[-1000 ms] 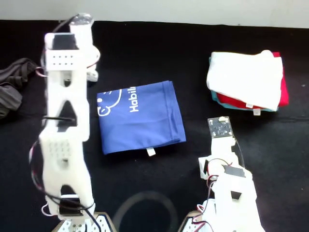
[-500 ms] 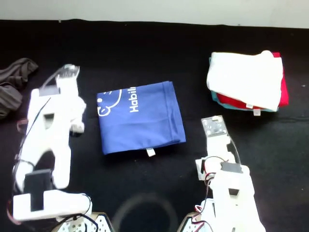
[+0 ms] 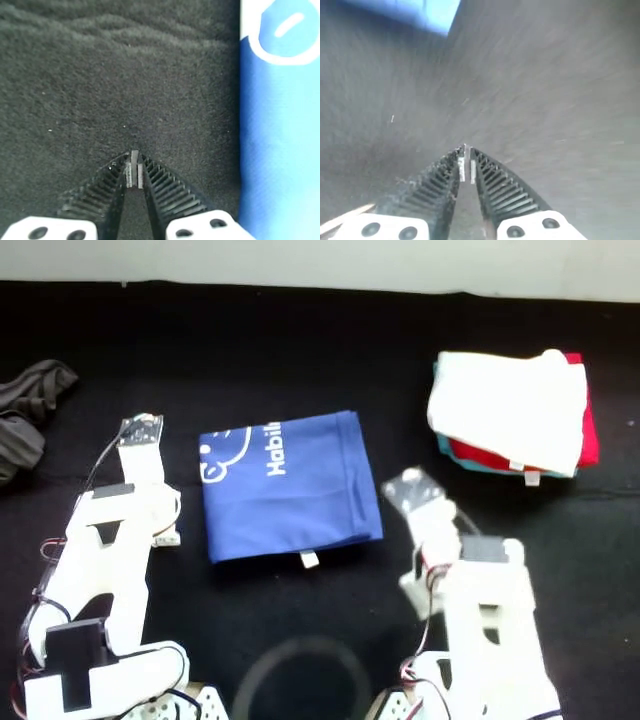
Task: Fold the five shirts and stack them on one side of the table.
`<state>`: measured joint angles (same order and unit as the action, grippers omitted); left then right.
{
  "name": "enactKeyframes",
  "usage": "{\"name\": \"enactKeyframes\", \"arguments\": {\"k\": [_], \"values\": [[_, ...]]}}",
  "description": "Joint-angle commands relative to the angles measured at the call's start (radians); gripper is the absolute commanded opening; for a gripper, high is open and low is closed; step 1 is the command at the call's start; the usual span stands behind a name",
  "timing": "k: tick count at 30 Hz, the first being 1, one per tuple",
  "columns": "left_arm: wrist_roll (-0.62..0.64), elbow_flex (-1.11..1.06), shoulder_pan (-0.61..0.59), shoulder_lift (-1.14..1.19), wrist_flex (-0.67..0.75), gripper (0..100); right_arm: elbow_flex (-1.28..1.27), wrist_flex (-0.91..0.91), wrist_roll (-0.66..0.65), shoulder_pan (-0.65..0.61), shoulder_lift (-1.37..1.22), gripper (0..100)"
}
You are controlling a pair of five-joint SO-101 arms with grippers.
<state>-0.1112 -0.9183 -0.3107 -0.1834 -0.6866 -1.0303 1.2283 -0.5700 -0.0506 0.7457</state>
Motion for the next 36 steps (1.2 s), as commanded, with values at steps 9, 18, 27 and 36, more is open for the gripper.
{"name": "enactKeyframes", "arguments": {"k": [9,18,27,36], "values": [[-0.003,-0.002,-0.005,-0.010,0.032,1,0.524,0.031,0.330,-0.177,-0.085,10.9],[-0.003,-0.002,-0.005,-0.010,0.032,1,0.796,0.022,0.620,-0.298,-0.513,35.7],[-0.002,-0.004,-0.005,-0.010,0.032,1,1.130,0.116,0.822,-0.424,-0.926,40.2],[-0.002,-0.004,-0.004,-0.010,0.034,1,1.389,0.142,0.824,-0.414,-1.179,40.6]]}}
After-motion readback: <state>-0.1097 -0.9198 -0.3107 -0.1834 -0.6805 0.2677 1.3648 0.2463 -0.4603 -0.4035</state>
